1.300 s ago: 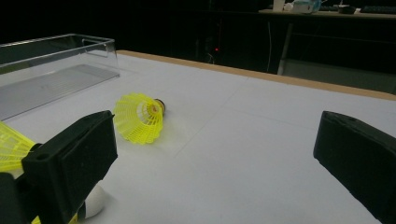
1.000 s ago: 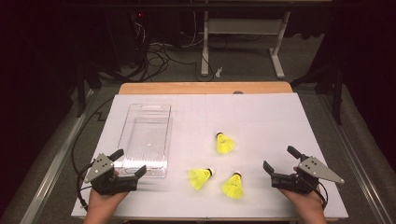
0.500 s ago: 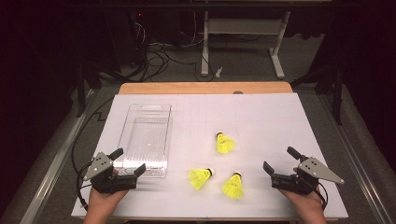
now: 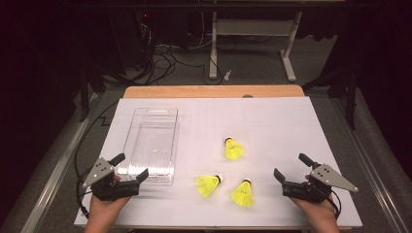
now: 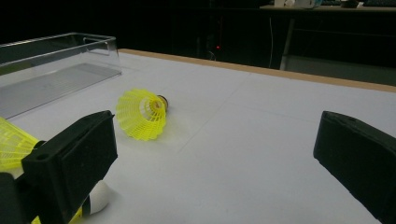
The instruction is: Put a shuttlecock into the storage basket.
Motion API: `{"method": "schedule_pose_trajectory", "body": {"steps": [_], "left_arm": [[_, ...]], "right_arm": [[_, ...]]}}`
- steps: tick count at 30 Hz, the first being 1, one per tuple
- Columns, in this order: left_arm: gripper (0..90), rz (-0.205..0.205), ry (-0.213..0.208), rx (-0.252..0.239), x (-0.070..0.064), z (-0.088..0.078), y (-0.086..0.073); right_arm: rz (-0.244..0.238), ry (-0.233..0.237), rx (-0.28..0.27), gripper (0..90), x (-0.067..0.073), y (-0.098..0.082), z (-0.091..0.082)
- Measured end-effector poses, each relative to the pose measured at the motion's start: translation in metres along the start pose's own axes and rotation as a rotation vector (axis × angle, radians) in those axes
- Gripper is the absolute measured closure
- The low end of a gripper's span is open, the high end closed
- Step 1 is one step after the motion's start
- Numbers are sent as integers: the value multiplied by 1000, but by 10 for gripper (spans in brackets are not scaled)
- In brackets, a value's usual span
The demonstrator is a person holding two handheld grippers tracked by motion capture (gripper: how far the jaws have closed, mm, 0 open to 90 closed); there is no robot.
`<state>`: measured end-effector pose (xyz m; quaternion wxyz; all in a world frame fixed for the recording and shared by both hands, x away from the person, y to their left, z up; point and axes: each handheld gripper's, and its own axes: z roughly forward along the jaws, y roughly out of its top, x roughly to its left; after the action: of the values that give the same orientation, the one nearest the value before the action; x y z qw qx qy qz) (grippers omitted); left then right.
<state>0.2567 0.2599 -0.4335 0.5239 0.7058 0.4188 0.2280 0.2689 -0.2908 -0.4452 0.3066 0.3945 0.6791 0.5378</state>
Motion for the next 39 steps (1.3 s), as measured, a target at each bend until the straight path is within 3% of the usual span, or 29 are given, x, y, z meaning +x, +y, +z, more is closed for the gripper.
{"method": "schedule_pose_trajectory", "body": {"steps": [21,25,39], "left_arm": [[6,-60,60,-26,28,-21,-4],[7,-95,57,-34,33,-23,-7],[7,-105,56,-13,30,-20,-8]], "right_arm": [[4,-1,0,2,-2,0,-1],[3,0,2,1,-2,0,-1],[5,8,4,1,-1,-1,2]]}}
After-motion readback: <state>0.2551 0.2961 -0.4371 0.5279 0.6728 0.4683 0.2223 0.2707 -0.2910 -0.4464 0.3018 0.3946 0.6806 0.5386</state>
